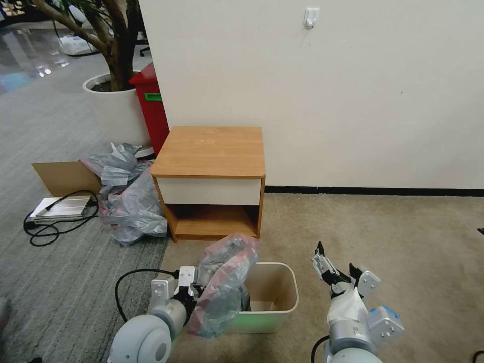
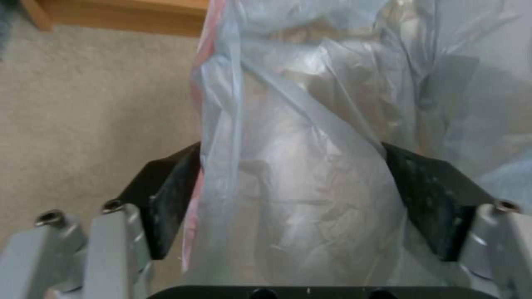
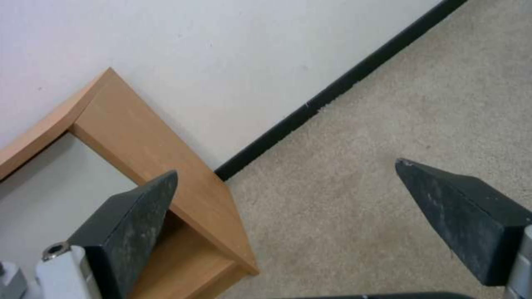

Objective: Pick up the garbage bag from the table and place it over the trash can.

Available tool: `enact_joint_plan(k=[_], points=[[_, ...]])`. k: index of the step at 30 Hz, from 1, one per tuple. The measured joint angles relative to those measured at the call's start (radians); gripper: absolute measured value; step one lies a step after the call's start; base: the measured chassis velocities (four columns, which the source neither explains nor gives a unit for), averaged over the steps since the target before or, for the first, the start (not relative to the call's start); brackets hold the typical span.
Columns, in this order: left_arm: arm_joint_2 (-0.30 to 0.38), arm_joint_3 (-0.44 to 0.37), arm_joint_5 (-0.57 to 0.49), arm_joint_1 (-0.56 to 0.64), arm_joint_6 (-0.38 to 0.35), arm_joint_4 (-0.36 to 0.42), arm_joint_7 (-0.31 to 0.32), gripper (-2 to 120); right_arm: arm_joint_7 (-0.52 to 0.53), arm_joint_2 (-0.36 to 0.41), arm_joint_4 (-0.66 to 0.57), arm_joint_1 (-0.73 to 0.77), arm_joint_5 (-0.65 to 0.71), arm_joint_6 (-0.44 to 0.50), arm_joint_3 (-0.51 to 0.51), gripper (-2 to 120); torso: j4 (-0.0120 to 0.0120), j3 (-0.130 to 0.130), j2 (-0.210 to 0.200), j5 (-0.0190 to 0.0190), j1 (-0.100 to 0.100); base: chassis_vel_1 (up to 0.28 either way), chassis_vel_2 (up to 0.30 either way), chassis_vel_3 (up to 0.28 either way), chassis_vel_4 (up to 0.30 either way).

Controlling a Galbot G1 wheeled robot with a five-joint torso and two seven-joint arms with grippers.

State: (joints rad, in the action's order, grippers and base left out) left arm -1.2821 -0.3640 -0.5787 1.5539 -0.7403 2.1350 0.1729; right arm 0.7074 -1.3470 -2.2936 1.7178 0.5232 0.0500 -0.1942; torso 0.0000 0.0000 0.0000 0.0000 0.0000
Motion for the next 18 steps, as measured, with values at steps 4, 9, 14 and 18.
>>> enact_joint_plan(k=[4,9,14,18], points=[[-0.008,0.009,0.019,-0.008,0.001,-0.024,-0.018,69,0.0,-0.001,-0.004,0.003,-0.009,0.006,0.003,100,0.0,0.0,0.0,0.0,0.0,0.0,0.0,0.0,0.0],[-0.012,0.013,0.06,-0.012,0.002,-0.037,-0.025,51,0.0,-0.001,-0.008,0.006,-0.014,0.01,0.001,100,0.0,0.0,0.0,0.0,0.0,0.0,0.0,0.0,0.0],[-0.012,0.01,0.069,-0.01,0.003,-0.038,-0.025,33,0.0,-0.001,-0.008,0.007,-0.016,0.011,0.001,100,0.0,0.0,0.0,0.0001,0.0,0.0,0.0,0.0,0.0],[-0.014,0.008,0.073,-0.009,0.004,-0.04,-0.017,15,0.0,-0.003,-0.008,0.003,-0.02,0.011,0.009,100,0.0,0.0,0.0,0.0,0.0,0.0,0.0,0.0,0.0]])
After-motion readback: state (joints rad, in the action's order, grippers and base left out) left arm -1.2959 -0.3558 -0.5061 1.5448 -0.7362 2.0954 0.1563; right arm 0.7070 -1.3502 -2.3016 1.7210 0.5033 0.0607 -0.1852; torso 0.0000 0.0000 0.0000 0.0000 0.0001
